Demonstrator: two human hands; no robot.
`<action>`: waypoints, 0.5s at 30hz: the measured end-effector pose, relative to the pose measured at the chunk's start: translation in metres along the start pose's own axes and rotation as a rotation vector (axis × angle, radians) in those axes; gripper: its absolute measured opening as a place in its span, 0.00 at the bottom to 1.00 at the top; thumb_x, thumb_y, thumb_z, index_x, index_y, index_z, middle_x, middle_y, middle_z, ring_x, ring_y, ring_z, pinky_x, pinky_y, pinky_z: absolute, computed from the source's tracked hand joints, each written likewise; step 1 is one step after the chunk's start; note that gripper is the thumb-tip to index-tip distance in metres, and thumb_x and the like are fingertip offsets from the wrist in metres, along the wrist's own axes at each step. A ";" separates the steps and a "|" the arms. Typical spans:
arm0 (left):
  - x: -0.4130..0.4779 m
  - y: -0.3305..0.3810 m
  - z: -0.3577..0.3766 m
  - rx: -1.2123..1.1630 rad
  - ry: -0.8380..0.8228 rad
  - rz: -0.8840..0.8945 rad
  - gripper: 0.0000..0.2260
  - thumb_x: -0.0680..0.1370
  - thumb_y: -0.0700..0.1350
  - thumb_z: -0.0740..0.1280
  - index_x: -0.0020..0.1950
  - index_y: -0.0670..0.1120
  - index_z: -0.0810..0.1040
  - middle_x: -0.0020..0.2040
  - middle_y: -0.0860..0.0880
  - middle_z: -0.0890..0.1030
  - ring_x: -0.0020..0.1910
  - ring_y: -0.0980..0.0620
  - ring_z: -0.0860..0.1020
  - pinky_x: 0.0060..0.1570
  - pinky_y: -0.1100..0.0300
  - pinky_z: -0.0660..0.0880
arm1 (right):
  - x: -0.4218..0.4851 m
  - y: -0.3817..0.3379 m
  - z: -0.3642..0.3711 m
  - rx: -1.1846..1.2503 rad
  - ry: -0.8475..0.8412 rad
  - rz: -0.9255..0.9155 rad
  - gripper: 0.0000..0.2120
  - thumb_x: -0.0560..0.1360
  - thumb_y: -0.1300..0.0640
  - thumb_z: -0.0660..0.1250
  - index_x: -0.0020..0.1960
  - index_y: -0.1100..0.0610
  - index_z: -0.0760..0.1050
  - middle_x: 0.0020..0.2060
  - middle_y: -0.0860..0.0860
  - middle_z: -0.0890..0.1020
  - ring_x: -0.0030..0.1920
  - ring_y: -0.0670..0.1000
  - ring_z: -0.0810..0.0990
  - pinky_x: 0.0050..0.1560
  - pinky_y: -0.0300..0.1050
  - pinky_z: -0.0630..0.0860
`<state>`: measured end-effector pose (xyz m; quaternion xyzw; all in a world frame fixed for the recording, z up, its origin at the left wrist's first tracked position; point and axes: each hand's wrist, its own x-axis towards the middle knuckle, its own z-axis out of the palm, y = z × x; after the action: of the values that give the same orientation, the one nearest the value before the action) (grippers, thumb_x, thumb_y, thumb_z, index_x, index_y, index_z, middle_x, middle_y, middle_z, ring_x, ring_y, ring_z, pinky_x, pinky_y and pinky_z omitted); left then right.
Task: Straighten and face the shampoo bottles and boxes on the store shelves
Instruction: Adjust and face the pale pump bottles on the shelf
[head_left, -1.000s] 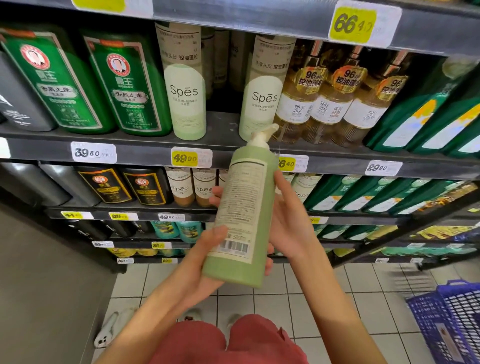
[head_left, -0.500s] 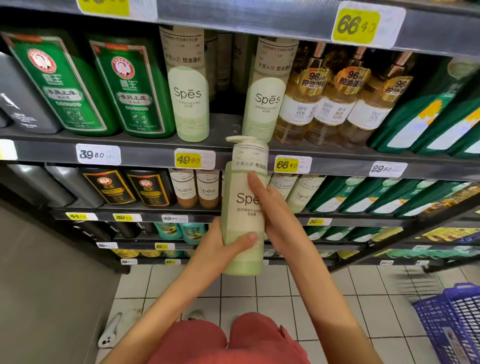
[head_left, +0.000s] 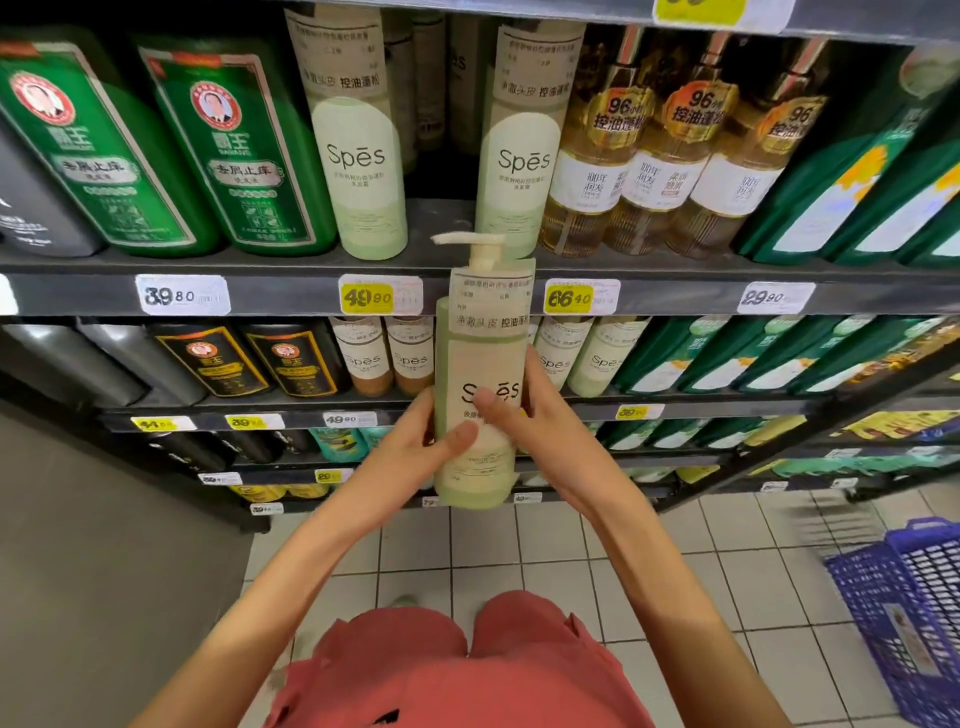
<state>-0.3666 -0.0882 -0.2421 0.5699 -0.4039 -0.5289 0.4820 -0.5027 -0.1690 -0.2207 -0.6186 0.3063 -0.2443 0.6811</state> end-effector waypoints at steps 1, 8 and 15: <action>0.001 0.001 -0.002 0.042 0.007 0.028 0.20 0.73 0.46 0.67 0.64 0.55 0.67 0.60 0.57 0.77 0.57 0.64 0.76 0.52 0.68 0.75 | -0.002 0.000 -0.002 -0.029 -0.012 -0.037 0.31 0.72 0.53 0.70 0.71 0.50 0.61 0.62 0.45 0.76 0.62 0.44 0.75 0.59 0.41 0.75; 0.007 0.015 -0.011 0.105 0.013 0.159 0.29 0.69 0.29 0.70 0.67 0.43 0.66 0.60 0.44 0.77 0.60 0.52 0.76 0.59 0.58 0.75 | -0.008 0.002 0.000 -0.068 -0.015 -0.206 0.36 0.66 0.56 0.74 0.69 0.40 0.62 0.63 0.40 0.73 0.67 0.46 0.70 0.66 0.45 0.69; -0.017 0.021 -0.014 0.014 -0.015 0.013 0.31 0.63 0.54 0.78 0.62 0.53 0.71 0.55 0.56 0.82 0.54 0.59 0.79 0.48 0.66 0.77 | -0.006 -0.010 -0.004 -0.137 -0.039 0.004 0.21 0.65 0.49 0.76 0.56 0.48 0.74 0.48 0.42 0.83 0.51 0.41 0.81 0.49 0.36 0.78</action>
<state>-0.3539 -0.0748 -0.2189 0.5668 -0.4150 -0.5269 0.4784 -0.5088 -0.1687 -0.2101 -0.6678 0.3101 -0.2094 0.6434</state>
